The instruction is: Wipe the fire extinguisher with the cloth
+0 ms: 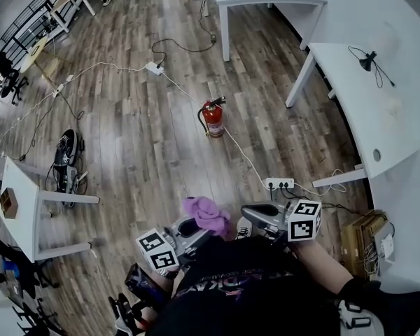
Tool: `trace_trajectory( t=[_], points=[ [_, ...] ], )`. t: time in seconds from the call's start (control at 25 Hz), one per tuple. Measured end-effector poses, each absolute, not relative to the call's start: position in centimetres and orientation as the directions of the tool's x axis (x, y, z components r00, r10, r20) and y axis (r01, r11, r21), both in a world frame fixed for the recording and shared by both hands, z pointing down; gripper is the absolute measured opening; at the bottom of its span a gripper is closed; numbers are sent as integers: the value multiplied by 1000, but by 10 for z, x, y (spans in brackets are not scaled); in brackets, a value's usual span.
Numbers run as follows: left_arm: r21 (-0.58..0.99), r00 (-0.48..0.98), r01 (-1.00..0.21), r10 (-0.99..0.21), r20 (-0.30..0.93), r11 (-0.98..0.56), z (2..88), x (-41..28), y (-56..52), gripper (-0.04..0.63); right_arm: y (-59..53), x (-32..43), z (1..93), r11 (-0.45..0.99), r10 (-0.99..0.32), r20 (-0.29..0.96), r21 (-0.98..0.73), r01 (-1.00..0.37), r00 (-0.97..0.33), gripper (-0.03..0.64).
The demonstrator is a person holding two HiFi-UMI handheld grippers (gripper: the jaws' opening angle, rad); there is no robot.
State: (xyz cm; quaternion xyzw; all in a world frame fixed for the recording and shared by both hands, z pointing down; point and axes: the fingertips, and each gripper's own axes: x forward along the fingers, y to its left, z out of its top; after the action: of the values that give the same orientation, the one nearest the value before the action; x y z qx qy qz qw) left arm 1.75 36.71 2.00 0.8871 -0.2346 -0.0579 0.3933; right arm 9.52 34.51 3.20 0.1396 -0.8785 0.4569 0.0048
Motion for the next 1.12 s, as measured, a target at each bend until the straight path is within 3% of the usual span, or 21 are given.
trace_trajectory(
  t=[1.12],
  points=[
    [762, 889, -355, -448, 96, -542, 40, 71, 377, 123, 366, 143, 37, 568, -181, 161, -788, -237, -970, 3]
  ],
)
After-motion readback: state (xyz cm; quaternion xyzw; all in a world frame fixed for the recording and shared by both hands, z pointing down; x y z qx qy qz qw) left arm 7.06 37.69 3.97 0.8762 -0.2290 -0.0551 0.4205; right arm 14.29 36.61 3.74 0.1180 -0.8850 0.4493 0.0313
